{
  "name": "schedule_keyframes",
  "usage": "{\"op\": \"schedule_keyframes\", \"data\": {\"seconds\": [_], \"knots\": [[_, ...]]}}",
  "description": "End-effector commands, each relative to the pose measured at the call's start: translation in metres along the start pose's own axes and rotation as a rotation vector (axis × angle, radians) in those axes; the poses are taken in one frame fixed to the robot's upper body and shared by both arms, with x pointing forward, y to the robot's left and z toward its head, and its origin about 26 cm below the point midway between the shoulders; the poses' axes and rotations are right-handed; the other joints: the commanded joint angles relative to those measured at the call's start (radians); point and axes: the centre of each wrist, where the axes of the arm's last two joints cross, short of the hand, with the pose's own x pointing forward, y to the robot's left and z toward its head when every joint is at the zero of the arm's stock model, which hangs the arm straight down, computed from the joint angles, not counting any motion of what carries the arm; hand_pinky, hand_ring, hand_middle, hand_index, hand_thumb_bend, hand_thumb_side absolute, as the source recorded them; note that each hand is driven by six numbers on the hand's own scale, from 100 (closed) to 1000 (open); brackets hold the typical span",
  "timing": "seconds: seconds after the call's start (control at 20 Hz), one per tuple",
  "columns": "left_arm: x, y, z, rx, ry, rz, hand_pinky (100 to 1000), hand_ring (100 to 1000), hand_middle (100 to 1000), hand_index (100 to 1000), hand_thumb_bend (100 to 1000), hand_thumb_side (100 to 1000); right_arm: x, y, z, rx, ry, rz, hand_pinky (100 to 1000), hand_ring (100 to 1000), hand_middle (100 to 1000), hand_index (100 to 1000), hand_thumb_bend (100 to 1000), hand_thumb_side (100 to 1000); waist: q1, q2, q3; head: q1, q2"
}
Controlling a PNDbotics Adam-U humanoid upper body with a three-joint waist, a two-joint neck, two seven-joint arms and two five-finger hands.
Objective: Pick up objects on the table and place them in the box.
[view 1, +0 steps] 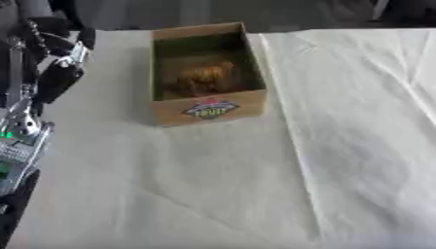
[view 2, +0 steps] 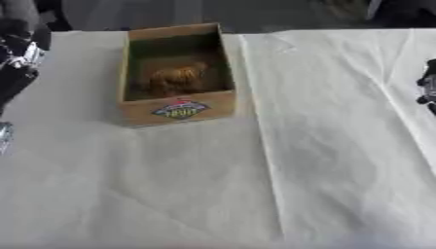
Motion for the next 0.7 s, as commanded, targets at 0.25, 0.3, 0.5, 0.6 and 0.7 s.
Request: {"op": "schedule_keyframes", "data": {"seconds": [0.25,0.3,0.5,0.6,0.7], "knots": [[-0.002,0.003,0.007,0.024,0.021,0.029,503,515,514,650,508,438,0.009,-0.006,-0.005,-0.016,-0.031,0.004,425,584,654,797,100,364,-0.001,-0.01,0.004,-0.003,0.009],[-0.003,0.002,0.009,0.026,0.028,0.03,503,515,514,650,507,439,0.009,-0.006,-0.005,-0.016,-0.031,0.004,425,584,654,797,100,364,-0.001,-0.01,0.005,-0.002,0.011],[-0.007,0.001,0.012,0.032,0.043,0.034,503,514,513,649,503,443,0.009,-0.006,-0.005,-0.016,-0.032,0.004,425,583,654,797,100,363,-0.004,-0.008,0.005,-0.006,0.023],[-0.008,0.001,0.013,0.034,0.049,0.036,502,513,512,649,502,445,0.009,-0.006,-0.006,-0.017,-0.032,0.003,425,583,654,797,100,362,-0.005,-0.008,0.005,-0.007,0.028],[-0.009,0.0,0.014,0.035,0.052,0.038,503,513,512,649,501,447,0.009,-0.006,-0.006,-0.017,-0.033,0.002,425,583,654,797,100,362,-0.006,-0.008,0.004,-0.006,0.032]]}}
